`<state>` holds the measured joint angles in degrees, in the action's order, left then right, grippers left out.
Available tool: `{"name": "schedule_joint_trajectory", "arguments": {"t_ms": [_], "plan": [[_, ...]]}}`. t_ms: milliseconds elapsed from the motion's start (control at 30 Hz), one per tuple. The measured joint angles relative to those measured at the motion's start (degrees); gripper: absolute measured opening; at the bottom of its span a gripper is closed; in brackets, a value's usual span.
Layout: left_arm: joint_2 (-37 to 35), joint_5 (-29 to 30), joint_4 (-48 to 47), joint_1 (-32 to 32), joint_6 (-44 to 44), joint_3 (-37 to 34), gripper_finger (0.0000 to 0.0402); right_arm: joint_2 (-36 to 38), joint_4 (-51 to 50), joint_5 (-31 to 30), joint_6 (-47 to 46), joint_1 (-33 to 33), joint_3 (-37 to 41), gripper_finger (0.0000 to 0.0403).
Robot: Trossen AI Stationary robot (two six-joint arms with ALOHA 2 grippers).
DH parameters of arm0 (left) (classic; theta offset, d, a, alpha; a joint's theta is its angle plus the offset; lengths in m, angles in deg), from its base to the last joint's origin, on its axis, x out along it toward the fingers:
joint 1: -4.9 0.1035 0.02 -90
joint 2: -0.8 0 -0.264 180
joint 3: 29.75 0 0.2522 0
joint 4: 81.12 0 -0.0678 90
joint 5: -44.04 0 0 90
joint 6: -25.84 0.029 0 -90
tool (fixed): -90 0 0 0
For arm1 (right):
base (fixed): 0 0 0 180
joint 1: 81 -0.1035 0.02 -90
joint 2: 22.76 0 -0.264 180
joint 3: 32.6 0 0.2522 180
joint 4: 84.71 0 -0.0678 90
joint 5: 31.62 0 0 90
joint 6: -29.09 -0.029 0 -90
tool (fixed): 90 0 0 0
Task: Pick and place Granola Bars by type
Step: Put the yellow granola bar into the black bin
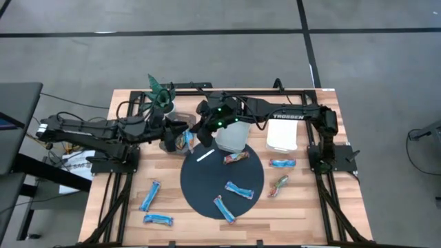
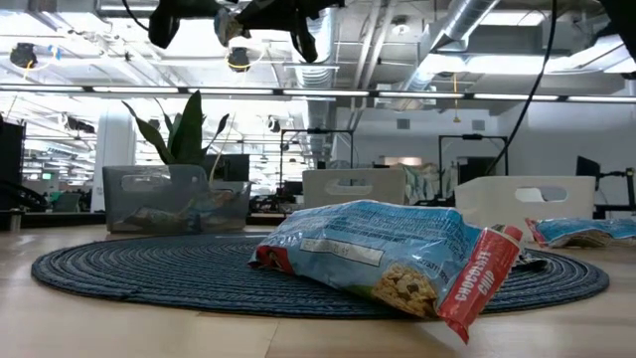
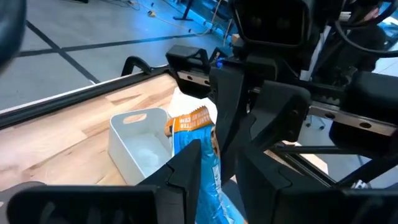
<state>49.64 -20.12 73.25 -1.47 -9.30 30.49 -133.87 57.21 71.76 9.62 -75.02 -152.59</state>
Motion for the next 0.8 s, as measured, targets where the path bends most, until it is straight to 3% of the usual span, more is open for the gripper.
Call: {"name": "schedule_joint_trajectory", "arguments": {"t_ms": [433, 800], "plan": [[-0.48, -1.61, -6.80, 1.67, -4.62, -0.02, 0.0092, 0.00, 0.38, -0.98, 0.03, 0.02, 0.02, 0.0000], [-0.46, -2.98, -6.40, 3.98, -6.02, -0.07, 0.0185, 0.00, 0.50, -1.54, 0.48, 0.00, 0.01, 0.0000]]}}
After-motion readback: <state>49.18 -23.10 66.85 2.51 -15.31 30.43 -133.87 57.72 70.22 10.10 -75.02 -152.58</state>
